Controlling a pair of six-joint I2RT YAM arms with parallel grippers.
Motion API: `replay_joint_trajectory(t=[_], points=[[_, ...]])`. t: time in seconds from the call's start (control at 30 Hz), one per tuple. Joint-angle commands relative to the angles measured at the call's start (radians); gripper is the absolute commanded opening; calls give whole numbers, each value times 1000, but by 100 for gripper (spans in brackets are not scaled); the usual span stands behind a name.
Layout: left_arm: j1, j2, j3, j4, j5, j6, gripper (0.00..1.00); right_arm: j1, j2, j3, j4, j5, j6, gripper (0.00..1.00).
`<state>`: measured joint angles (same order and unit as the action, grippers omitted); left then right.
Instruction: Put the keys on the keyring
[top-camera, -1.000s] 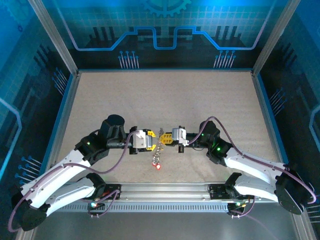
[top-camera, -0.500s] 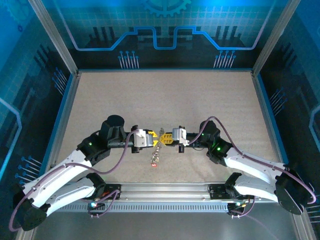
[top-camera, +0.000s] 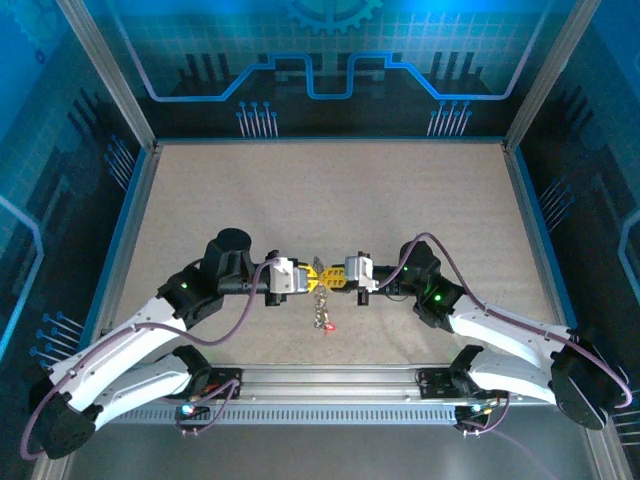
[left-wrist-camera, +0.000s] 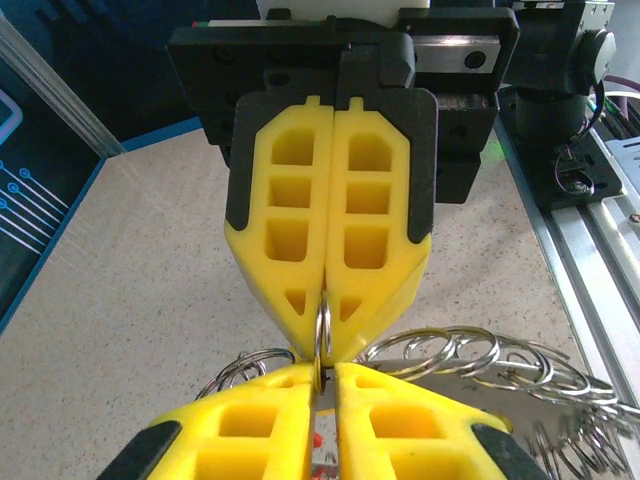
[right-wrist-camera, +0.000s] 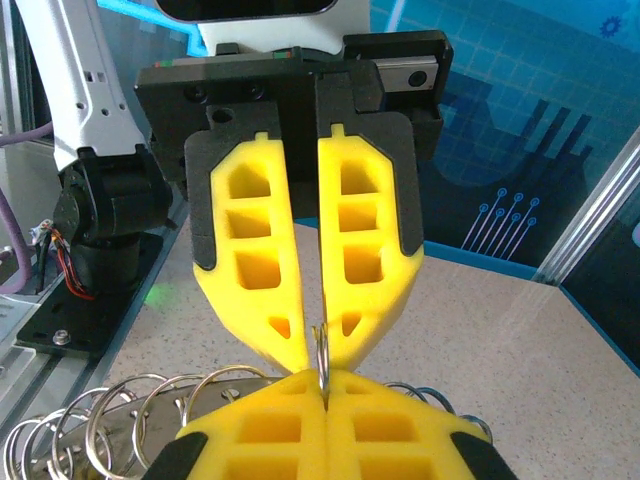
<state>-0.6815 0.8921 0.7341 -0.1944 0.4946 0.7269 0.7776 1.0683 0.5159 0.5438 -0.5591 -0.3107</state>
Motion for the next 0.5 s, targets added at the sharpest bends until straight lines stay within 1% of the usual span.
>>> replay_joint_trajectory(t=[0.0,0.1,0.2,0.3,0.37,0.43,0.47], points=[[-1,17,8,75,68,-45,14,-7,-8,15,44,-9,-7,0],[-1,27,10,97,79,-58,11,-7,-11,9,41,-2,-9,0],[-1,36,15,96,83,-53,0,-7,-13,5,21,6,-27,0],[-1,43,20,86,61,-34,0,-8,-22,1,6,39,-30,0],[-3,47,45,33,21,-10,0,-8,-27,-2,-13,68,-41,5],[-9,55,82,-53,-66,14,0,-8,-35,8,-74,101,-68,16],[-12,61,100,-91,-105,24,0,-8,-39,17,-107,118,-79,19]])
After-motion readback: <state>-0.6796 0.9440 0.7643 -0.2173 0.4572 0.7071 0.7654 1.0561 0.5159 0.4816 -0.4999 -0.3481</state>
